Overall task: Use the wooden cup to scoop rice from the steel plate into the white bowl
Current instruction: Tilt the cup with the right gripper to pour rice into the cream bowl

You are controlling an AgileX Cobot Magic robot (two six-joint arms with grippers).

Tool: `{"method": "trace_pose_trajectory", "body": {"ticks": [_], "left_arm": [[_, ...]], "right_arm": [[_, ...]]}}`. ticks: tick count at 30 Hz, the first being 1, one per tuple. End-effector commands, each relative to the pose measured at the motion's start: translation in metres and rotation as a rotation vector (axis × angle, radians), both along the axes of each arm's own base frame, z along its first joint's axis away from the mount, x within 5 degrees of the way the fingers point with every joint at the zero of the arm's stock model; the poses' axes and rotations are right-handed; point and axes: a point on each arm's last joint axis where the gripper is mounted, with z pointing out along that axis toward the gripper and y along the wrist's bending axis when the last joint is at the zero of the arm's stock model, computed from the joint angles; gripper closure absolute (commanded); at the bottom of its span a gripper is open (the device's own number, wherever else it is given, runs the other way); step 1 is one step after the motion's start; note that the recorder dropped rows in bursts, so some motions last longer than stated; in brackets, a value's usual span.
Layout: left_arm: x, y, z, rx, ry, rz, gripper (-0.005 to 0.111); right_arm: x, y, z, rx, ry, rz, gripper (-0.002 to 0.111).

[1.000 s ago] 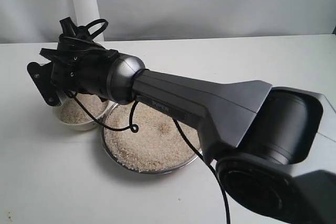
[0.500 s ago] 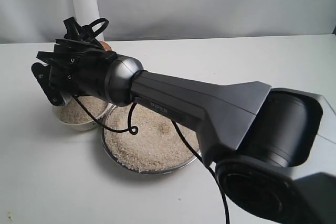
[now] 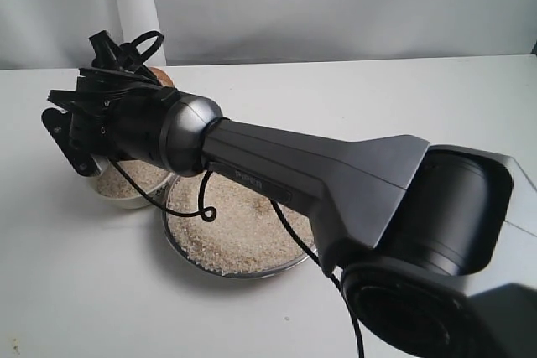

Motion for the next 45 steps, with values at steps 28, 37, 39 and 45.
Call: {"method": "trace_pose_trajectory", "body": {"ticks": [28,37,39,45], "left_arm": [[0.000,0.000,0.000,0.001,-0.002,-0.005,0.107],[0.000,0.000,0.000,0.001,-0.002,-0.005,0.107],[0.000,0.000,0.000,0.001,-0.002,-0.005,0.107],[0.000,0.000,0.000,0.001,-0.002,-0.005,0.107]], "right_arm": [[-0.008,0.010,0.008,-0.365,-0.157,0.290,0.108],[-0.008,0.017,0.012,-0.357,-0.219,0.346,0.108],[-0.008,0.017,0.013,-0.370,-0.237,0.349,0.108],[-0.008,0.016,0.015,-0.413,-0.264,0.359,0.108]]}}
